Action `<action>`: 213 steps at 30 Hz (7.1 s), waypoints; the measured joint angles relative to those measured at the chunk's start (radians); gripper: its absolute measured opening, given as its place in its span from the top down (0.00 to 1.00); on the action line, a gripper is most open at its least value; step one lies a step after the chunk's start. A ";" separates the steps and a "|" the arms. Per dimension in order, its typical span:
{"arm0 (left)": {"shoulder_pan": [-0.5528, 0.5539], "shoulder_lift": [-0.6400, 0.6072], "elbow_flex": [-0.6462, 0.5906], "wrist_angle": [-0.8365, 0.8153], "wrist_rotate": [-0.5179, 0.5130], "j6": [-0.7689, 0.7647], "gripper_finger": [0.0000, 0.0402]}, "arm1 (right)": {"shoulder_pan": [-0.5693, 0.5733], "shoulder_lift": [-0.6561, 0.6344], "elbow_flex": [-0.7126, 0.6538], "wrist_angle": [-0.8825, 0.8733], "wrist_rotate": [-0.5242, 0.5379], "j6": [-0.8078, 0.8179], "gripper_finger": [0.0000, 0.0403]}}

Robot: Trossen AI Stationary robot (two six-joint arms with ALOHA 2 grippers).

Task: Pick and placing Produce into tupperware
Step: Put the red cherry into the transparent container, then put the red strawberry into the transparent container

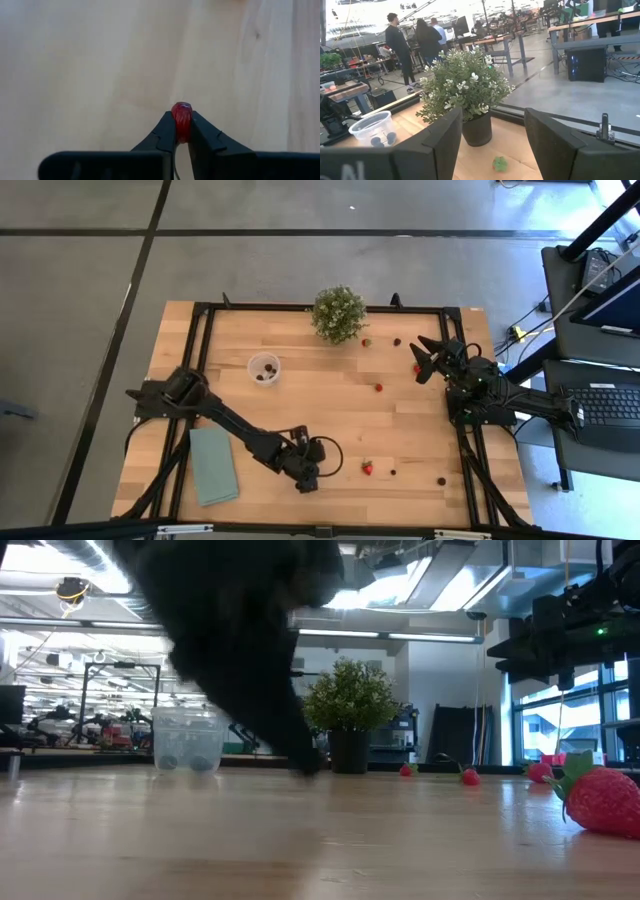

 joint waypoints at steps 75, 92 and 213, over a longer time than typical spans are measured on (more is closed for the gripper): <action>0.864 -0.451 -0.162 -0.724 0.317 -0.094 0.71 | -0.001 0.006 0.000 0.001 0.011 0.026 0.46; 0.732 -0.610 -0.111 -0.515 0.143 0.085 0.61 | -0.001 0.006 0.000 0.004 0.011 0.026 0.46; -0.033 -1.060 -1.092 0.850 -0.100 0.263 0.61 | 0.103 1.666 0.906 -0.780 -0.473 0.200 0.27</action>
